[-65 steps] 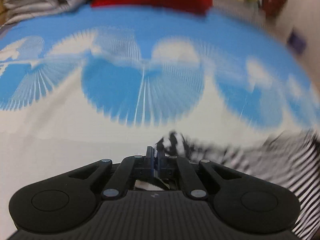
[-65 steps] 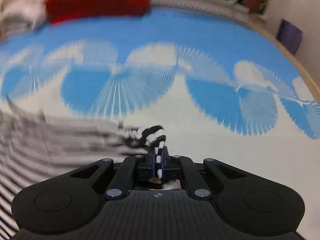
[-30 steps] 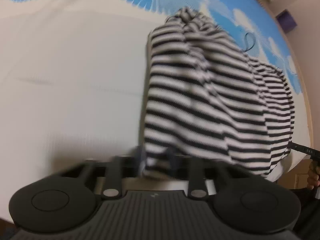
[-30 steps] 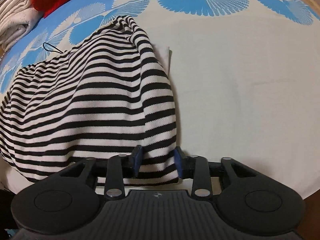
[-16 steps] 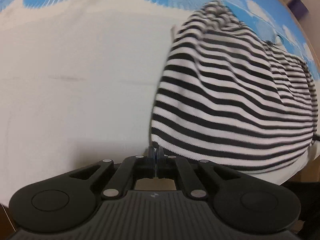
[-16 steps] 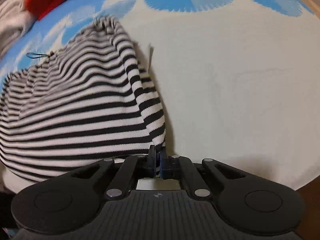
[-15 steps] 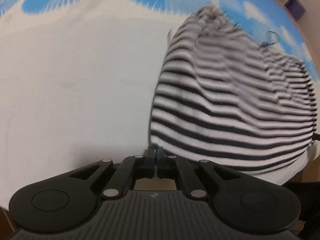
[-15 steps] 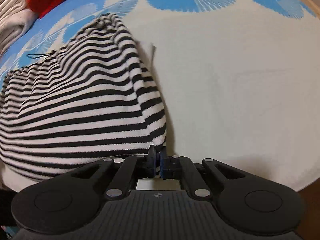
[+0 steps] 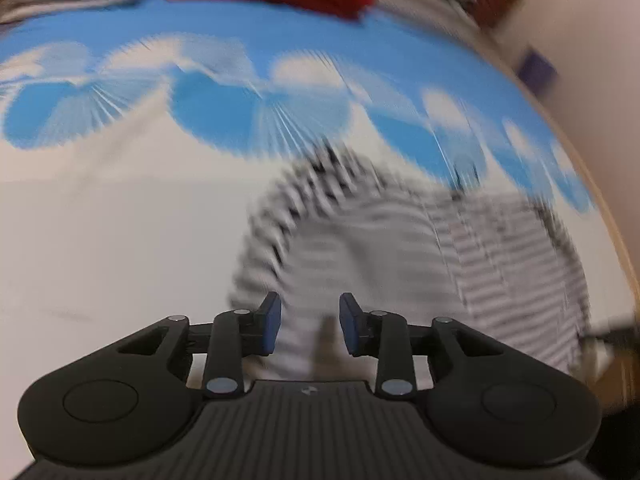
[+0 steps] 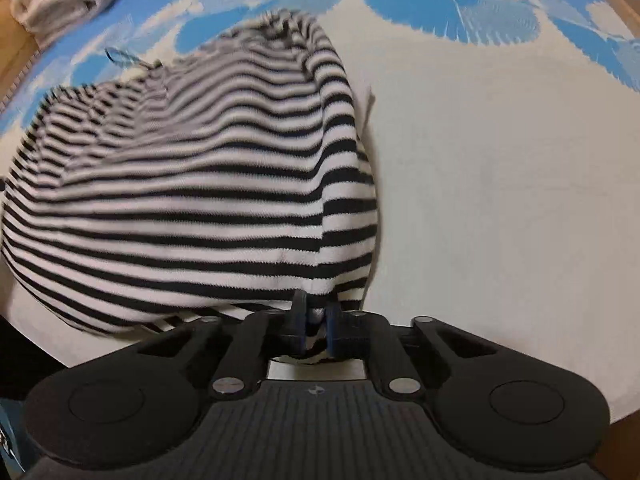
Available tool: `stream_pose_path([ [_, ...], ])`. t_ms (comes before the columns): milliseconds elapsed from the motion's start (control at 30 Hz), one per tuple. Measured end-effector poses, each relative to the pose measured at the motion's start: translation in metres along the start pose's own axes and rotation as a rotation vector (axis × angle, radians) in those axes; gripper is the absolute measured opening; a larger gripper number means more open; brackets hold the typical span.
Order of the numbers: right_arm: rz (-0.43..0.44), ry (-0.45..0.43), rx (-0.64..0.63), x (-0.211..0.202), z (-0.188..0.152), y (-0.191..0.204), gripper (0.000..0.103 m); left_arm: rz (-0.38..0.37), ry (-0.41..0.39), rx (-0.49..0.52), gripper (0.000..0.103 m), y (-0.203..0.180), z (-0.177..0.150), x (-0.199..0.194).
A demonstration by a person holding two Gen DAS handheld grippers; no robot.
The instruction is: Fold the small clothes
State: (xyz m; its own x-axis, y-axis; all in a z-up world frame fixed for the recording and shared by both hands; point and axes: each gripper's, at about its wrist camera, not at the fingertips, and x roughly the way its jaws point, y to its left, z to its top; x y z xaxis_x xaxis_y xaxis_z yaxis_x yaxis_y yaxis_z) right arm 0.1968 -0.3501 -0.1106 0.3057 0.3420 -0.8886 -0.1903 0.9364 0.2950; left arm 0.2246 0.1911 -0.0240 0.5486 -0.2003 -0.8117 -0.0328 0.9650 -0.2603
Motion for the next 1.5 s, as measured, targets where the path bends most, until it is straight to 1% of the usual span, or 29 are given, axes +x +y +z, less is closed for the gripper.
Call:
stream_pose_path([
  [67, 0.017, -0.082, 0.001, -0.017, -0.001, 0.000, 0.006, 0.022, -0.048, -0.046, 0.046, 0.004, 0.014, 0.002],
  [133, 0.037, -0.135, 0.032, -0.025, 0.001, -0.004, 0.006, 0.030, -0.062, -0.073, 0.053, 0.004, 0.026, 0.010],
  [167, 0.023, -0.123, 0.026, -0.023, 0.001, -0.005, 0.006, 0.031, -0.055, -0.076, 0.059, 0.003, 0.030, 0.015],
  [267, -0.074, -0.005, -0.098, -0.003, -0.006, 0.009, 0.013, 0.059, -0.017, -0.044, 0.060, -0.004, 0.038, 0.038],
  [300, -0.086, 0.009, -0.116, 0.000, -0.006, 0.012, 0.014, 0.066, -0.012, -0.029, 0.059, -0.005, 0.039, 0.043],
  [333, -0.092, -0.013, -0.121, -0.002, -0.003, 0.011, 0.015, 0.070, -0.008, -0.012, 0.059, -0.006, 0.040, 0.051],
  [367, -0.088, -0.050, -0.104, -0.009, 0.001, 0.009, 0.017, 0.075, -0.004, 0.000, 0.056, -0.005, 0.040, 0.054],
  [400, -0.079, -0.095, -0.067, -0.015, 0.006, 0.006, 0.019, 0.080, -0.001, 0.009, 0.042, -0.004, 0.041, 0.059],
  [433, -0.078, -0.143, -0.018, -0.022, 0.012, 0.000, 0.020, 0.081, 0.008, 0.010, 0.034, -0.002, 0.042, 0.062],
  [467, -0.081, -0.179, 0.025, -0.026, 0.017, -0.005, 0.020, 0.082, 0.018, 0.004, 0.020, 0.002, 0.044, 0.065],
  [500, -0.085, -0.212, 0.067, -0.029, 0.023, -0.010, 0.021, 0.091, 0.020, -0.011, 0.014, 0.007, 0.045, 0.067],
  [567, -0.097, -0.265, 0.130, -0.032, 0.035, -0.016, 0.025, 0.092, 0.014, -0.070, 0.014, 0.020, 0.049, 0.068],
  [633, -0.100, -0.298, 0.161, -0.029, 0.049, -0.019, 0.034, 0.078, 0.012, -0.112, 0.014, 0.026, 0.050, 0.065],
  [700, -0.112, -0.307, 0.163, -0.020, 0.064, -0.015, 0.041, 0.092, 0.019, -0.076, 0.014, 0.020, 0.050, 0.066],
  [733, -0.120, -0.306, 0.159, -0.016, 0.070, -0.014, 0.043, 0.102, 0.020, -0.058, 0.015, 0.017, 0.050, 0.067],
  [1000, -0.163, -0.280, 0.116, 0.030, 0.114, 0.011, 0.043, 0.108, 0.022, -0.074, 0.015, 0.010, 0.053, 0.072],
  [1100, -0.169, -0.267, 0.101, 0.044, 0.124, 0.015, 0.041, 0.106, 0.025, -0.067, 0.015, 0.009, 0.055, 0.075],
  [1133, -0.159, -0.266, 0.098, 0.048, 0.127, 0.016, 0.025, 0.106, 0.021, -0.068, 0.013, 0.010, 0.056, 0.075],
  [1167, -0.139, -0.267, 0.097, 0.049, 0.129, 0.016, 0.013, 0.109, 0.010, -0.069, 0.005, 0.010, 0.057, 0.075],
  [1200, -0.114, -0.270, 0.097, 0.050, 0.132, 0.016, 0.001, 0.122, -0.016, -0.073, 0.002, 0.012, 0.059, 0.072],
  [1233, -0.098, -0.289, 0.096, 0.049, 0.134, 0.017, 0.001, 0.156, -0.086, -0.086, 0.002, 0.013, 0.063, 0.064],
  [1267, -0.102, -0.338, 0.106, 0.043, 0.136, 0.017, 0.001, 0.167, -0.158, -0.101, 0.002, 0.014, 0.066, 0.054],
  [1300, -0.108, -0.399, 0.135, 0.035, 0.137, 0.014, 0.001, 0.150, -0.215, -0.110, 0.002, 0.016, 0.069, 0.047],
  [1333, -0.085, -0.463, 0.186, 0.026, 0.138, 0.009, 0.001, 0.136, -0.246, -0.107, 0.002, 0.015, 0.070, 0.043],
  [1367, -0.077, -0.501, 0.227, 0.021, 0.139, 0.004, 0.001, 0.137, -0.225, -0.090, 0.002, 0.014, 0.070, 0.048],
  [1400, -0.095, -0.512, 0.244, 0.021, 0.140, 0.002, 0.001, 0.152, -0.166, -0.069, 0.002, 0.011, 0.069, 0.058],
  [1433, -0.125, -0.482, 0.230, 0.028, 0.140, 0.003, 0.001, 0.177, -0.085, -0.046, 0.002, 0.009, 0.067, 0.072],
  [1467, -0.145, -0.422, 0.204, 0.038, 0.141, 0.007, 0.002, 0.205, -0.012, -0.023, 0.007, 0.007, 0.064, 0.084],
  [1500, -0.151, -0.346, 0.180, 0.051, 0.141, 0.010, 0.003, 0.228, 0.025, -0.005, 0.009, 0.005, 0.063, 0.090],
])
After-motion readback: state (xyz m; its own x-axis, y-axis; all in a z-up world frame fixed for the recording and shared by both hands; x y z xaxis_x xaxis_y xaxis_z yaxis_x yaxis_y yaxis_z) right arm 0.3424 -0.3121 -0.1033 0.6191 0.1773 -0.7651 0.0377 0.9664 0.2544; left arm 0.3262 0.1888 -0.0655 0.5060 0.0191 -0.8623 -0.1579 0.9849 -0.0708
